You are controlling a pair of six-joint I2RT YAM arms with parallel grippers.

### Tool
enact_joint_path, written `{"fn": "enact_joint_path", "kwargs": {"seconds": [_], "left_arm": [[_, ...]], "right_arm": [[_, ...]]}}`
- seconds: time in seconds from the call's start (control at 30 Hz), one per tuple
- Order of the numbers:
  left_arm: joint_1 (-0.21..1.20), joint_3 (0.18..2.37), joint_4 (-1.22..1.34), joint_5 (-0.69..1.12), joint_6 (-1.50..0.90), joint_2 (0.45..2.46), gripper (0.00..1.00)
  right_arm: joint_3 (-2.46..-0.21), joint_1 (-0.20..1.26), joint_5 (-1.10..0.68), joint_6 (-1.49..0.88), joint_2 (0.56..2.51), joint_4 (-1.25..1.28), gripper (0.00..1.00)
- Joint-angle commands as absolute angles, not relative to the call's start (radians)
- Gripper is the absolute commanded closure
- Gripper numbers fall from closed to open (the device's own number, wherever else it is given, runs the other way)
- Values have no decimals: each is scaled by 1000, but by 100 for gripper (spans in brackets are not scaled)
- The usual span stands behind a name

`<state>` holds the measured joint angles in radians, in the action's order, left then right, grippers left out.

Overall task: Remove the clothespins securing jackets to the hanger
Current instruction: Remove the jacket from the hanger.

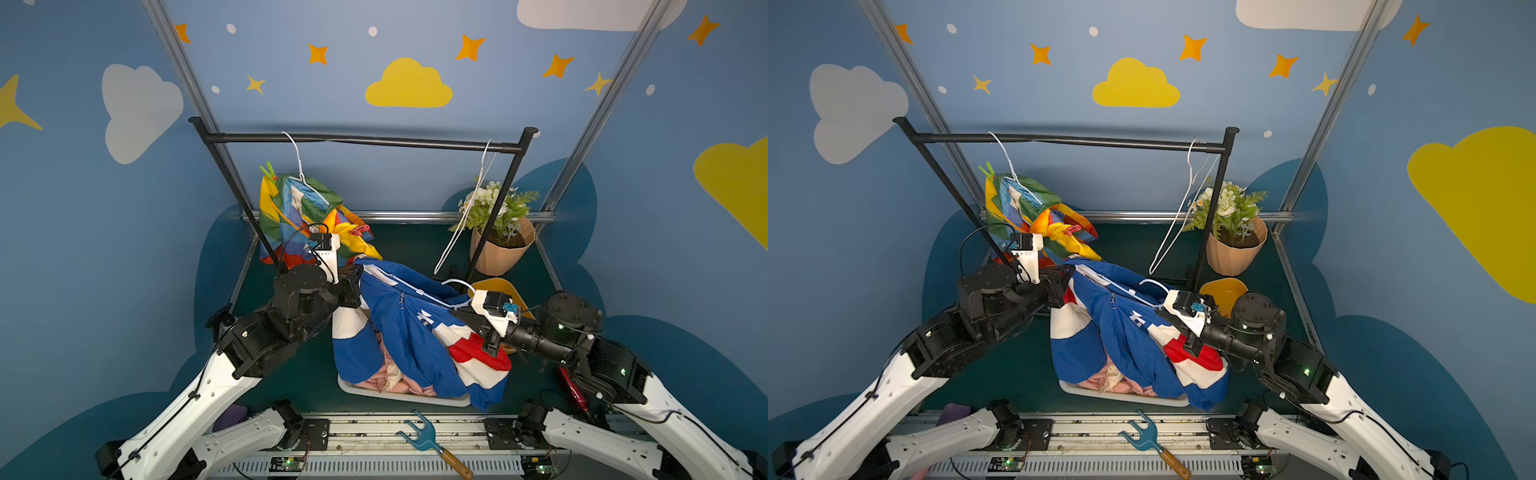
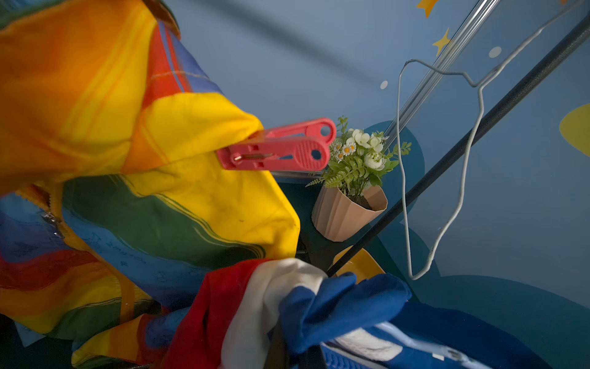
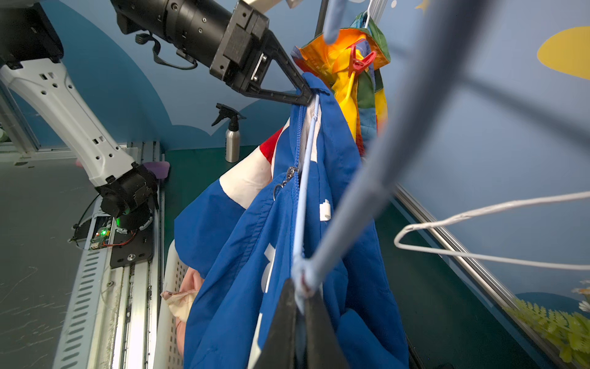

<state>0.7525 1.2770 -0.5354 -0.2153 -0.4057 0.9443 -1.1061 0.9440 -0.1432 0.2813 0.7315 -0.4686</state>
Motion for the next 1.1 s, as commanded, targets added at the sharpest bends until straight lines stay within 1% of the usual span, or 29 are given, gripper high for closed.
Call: {"fn": "enact_joint_path", "kwargs": {"seconds": [0.0, 0.1, 0.43, 0.63, 0.8, 0.87, 0.97, 1.07], "left_arm": [[677, 1280, -528, -371, -434, 915, 96], [664, 1264, -519, -335, -447, 905, 96], [646, 1289, -554, -292, -461, 917, 96], [607, 1243, -509, -231, -526, 902, 96], [571, 1236, -506, -192, -570, 892, 93], [569, 1248, -513, -160, -572, 906, 95], [569, 1246, -499, -113, -586, 924, 96], [576, 1232, -473, -74, -602, 932, 96]], "right_arm": [[-1114, 936, -127, 248, 653, -484, 100], [-1122, 932, -122, 241, 650, -490, 100], [-1132, 931, -202, 246, 657, -487, 100], [-1103, 932, -217, 243, 623, -412, 100], [-1082, 931, -249, 222, 600, -358, 100], [-1080, 931, -254, 209, 605, -328, 100], [-1108, 932, -227, 192, 641, -301, 100], [-1130, 931, -186, 154, 684, -223, 100]]}}
